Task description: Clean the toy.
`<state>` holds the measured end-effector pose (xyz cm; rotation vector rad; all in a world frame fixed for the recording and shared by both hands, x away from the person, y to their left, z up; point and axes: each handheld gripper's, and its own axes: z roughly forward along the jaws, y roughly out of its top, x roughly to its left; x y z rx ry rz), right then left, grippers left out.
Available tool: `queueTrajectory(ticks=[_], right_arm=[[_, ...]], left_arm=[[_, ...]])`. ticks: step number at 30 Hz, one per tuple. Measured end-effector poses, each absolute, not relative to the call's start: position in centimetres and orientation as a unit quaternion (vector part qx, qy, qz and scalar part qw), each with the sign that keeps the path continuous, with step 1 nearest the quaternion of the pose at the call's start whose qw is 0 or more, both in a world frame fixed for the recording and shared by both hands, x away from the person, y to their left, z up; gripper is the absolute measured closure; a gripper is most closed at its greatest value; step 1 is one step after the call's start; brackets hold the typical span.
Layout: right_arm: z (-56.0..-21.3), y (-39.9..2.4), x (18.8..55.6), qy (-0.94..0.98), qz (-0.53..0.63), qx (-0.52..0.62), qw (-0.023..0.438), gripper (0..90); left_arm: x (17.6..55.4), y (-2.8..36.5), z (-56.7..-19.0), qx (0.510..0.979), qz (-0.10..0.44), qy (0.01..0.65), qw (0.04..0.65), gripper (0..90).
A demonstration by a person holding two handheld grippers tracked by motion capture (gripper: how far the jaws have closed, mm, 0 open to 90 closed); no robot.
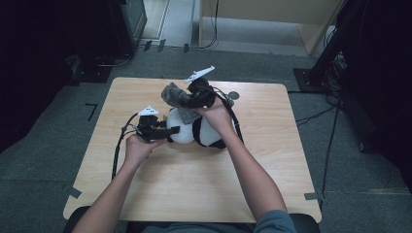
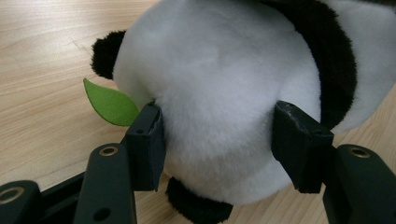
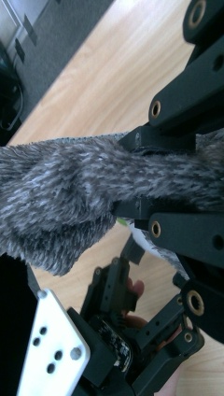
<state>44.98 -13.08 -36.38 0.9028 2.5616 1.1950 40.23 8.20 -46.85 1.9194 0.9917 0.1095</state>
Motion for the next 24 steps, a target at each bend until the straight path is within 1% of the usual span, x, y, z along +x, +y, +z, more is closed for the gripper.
queueTrajectory(ticks=[4, 11, 24], right_arm=[[-37.4, -12.4, 44.7, 0.87, 0.385, 0.299, 0.079, 75.7], [-38.4, -13.2, 44.5, 0.875, 0.372, 0.302, 0.069, 75.6], [-38.3, -16.1, 44.0, 0.869, 0.369, 0.32, 0.077, 75.7]], left_arm=[[40.2, 8.2, -46.8, 0.784, 0.044, 0.404, 0.469, 40.3], [40.2, 8.2, -46.9, 0.782, 0.044, 0.405, 0.471, 40.3], [40.2, 8.2, -46.9, 0.783, 0.047, 0.407, 0.469, 40.5]])
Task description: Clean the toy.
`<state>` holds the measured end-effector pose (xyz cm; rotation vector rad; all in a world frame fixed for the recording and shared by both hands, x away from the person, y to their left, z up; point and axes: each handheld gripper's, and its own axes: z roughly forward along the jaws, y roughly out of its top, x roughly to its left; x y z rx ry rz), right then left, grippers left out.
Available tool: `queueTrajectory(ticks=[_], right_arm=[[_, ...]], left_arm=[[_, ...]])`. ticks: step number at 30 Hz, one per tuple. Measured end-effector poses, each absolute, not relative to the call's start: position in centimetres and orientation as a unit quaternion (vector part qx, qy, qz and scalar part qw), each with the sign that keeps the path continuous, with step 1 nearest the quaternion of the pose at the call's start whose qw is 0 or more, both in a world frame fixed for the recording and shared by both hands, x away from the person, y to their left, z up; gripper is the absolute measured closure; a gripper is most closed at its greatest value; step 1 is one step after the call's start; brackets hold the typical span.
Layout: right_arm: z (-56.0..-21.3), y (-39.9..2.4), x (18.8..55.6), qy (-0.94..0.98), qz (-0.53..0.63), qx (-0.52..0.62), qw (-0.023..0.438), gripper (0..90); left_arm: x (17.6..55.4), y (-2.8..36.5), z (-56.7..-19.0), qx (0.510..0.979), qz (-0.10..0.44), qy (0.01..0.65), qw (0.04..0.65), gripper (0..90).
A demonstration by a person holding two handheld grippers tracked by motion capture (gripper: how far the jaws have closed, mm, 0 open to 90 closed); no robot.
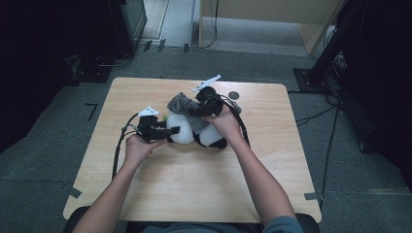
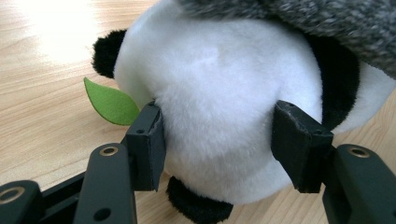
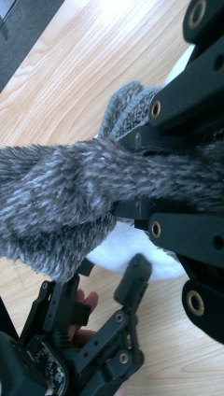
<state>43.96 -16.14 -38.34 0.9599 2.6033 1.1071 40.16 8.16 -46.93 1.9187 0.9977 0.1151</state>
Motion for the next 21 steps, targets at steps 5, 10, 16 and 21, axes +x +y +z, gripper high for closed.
queueTrajectory(ticks=[5, 10, 16, 21], right_arm=[[-38.0, -17.5, 43.7, 0.865, 0.374, 0.325, 0.081, 75.7], [-37.6, -18.7, 43.4, 0.861, 0.378, 0.328, 0.089, 75.7], [-37.3, -20.1, 43.2, 0.857, 0.38, 0.335, 0.094, 75.8], [-37.1, -21.3, 43.0, 0.853, 0.382, 0.342, 0.096, 75.8]], left_arm=[[40.2, 8.2, -47.0, 0.783, 0.047, 0.406, 0.469, 40.5], [40.2, 8.2, -46.9, 0.784, 0.048, 0.405, 0.468, 40.4], [40.1, 8.1, -46.9, 0.788, 0.052, 0.403, 0.463, 39.5], [40.1, 8.0, -47.0, 0.789, 0.054, 0.402, 0.463, 39.4]])
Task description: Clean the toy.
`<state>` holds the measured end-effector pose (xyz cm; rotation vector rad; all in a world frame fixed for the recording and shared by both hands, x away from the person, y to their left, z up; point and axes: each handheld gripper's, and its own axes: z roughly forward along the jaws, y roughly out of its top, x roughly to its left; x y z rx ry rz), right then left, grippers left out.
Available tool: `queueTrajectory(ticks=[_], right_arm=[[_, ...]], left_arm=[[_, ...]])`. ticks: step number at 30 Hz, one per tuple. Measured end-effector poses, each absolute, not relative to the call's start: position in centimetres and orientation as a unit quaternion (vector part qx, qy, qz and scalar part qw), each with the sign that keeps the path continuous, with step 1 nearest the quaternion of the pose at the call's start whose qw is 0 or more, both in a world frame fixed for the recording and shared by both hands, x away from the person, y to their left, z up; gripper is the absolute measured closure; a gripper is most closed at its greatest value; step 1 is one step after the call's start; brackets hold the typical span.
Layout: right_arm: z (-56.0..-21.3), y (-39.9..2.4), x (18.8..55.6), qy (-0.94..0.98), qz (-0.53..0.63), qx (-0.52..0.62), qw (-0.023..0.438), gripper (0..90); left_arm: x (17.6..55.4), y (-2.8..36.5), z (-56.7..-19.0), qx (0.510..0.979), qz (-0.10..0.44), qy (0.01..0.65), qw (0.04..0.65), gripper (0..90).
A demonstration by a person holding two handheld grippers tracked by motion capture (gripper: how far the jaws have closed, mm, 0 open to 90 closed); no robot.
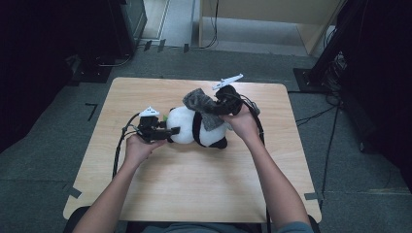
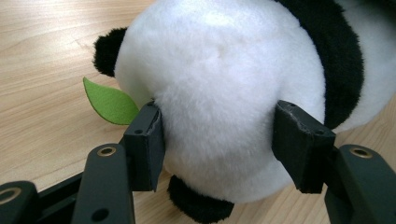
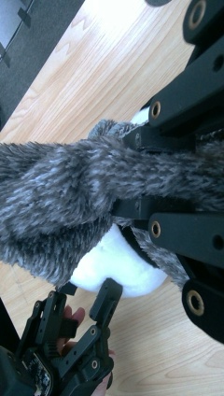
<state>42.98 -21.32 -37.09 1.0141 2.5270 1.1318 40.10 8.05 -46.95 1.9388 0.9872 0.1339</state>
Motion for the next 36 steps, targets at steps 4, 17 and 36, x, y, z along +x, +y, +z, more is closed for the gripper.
queueTrajectory(ticks=[4, 17, 36], right_arm=[[-37.0, -22.3, 42.8, 0.848, 0.386, 0.349, 0.098, 75.8], [-37.1, -25.4, 41.9, 0.835, 0.393, 0.37, 0.105, 75.8], [-35.7, -26.5, 40.7, 0.821, 0.41, 0.376, 0.129, 76.3]], left_arm=[[40.1, 8.1, -47.0, 0.789, 0.055, 0.402, 0.462, 39.1], [40.1, 8.1, -47.0, 0.787, 0.054, 0.404, 0.463, 38.8], [40.1, 8.1, -47.0, 0.785, 0.054, 0.407, 0.464, 38.7]])
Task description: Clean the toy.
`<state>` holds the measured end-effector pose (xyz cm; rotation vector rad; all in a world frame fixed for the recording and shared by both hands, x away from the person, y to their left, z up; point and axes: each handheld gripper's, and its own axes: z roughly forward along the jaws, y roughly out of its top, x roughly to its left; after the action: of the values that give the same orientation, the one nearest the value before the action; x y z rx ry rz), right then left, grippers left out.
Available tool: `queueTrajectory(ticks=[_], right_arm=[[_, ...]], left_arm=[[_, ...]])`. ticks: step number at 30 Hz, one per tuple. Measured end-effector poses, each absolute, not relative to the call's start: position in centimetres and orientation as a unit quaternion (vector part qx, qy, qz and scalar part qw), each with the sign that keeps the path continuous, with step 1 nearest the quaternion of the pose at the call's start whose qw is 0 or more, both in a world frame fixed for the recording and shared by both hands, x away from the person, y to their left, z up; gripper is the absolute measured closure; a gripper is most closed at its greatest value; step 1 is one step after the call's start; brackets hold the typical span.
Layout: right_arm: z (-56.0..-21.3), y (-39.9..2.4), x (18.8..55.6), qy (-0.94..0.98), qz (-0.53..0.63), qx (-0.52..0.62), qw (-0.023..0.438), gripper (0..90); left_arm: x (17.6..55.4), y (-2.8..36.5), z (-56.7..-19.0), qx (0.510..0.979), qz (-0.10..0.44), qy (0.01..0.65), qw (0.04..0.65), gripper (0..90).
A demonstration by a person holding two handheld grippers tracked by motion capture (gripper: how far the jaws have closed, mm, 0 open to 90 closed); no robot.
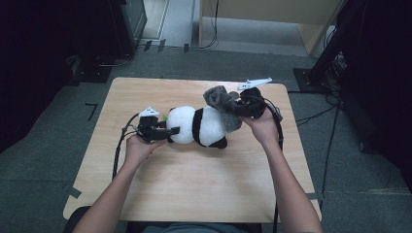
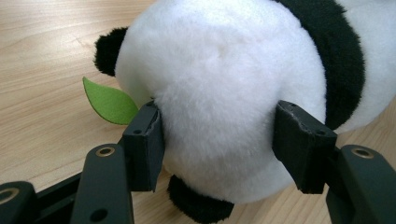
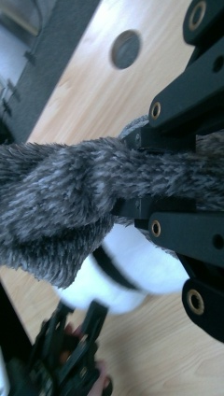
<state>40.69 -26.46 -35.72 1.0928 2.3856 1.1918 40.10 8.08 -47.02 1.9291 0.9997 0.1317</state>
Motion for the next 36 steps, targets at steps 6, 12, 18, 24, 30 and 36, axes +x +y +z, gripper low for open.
queueTrajectory(ticks=[6, 12, 18, 24, 30, 36], right_arm=[[-34.3, -22.9, 41.4, 0.827, 0.421, 0.349, 0.128, 76.3], [-34.5, -18.9, 42.9, 0.837, 0.419, 0.333, 0.115, 76.2], [-35.3, -15.6, 44.1, 0.849, 0.406, 0.322, 0.105, 76.2], [-36.6, -12.8, 44.7, 0.859, 0.392, 0.317, 0.091, 76.2], [-38.1, -10.9, 44.8, 0.873, 0.37, 0.309, 0.075, 76.1], [-39.1, -11.6, 44.5, 0.879, 0.358, 0.309, 0.068, 76.0]], left_arm=[[40.1, 8.1, -47.0, 0.785, 0.054, 0.406, 0.464, 38.8], [40.0, 8.1, -47.0, 0.786, 0.057, 0.404, 0.465, 39.2], [40.0, 8.0, -46.9, 0.787, 0.059, 0.403, 0.463, 39.8], [39.9, 8.0, -46.8, 0.787, 0.06, 0.404, 0.462, 40.0], [39.7, 7.7, -46.5, 0.787, 0.066, 0.405, 0.46, 41.2], [39.8, 7.8, -46.6, 0.788, 0.061, 0.408, 0.457, 41.8]])
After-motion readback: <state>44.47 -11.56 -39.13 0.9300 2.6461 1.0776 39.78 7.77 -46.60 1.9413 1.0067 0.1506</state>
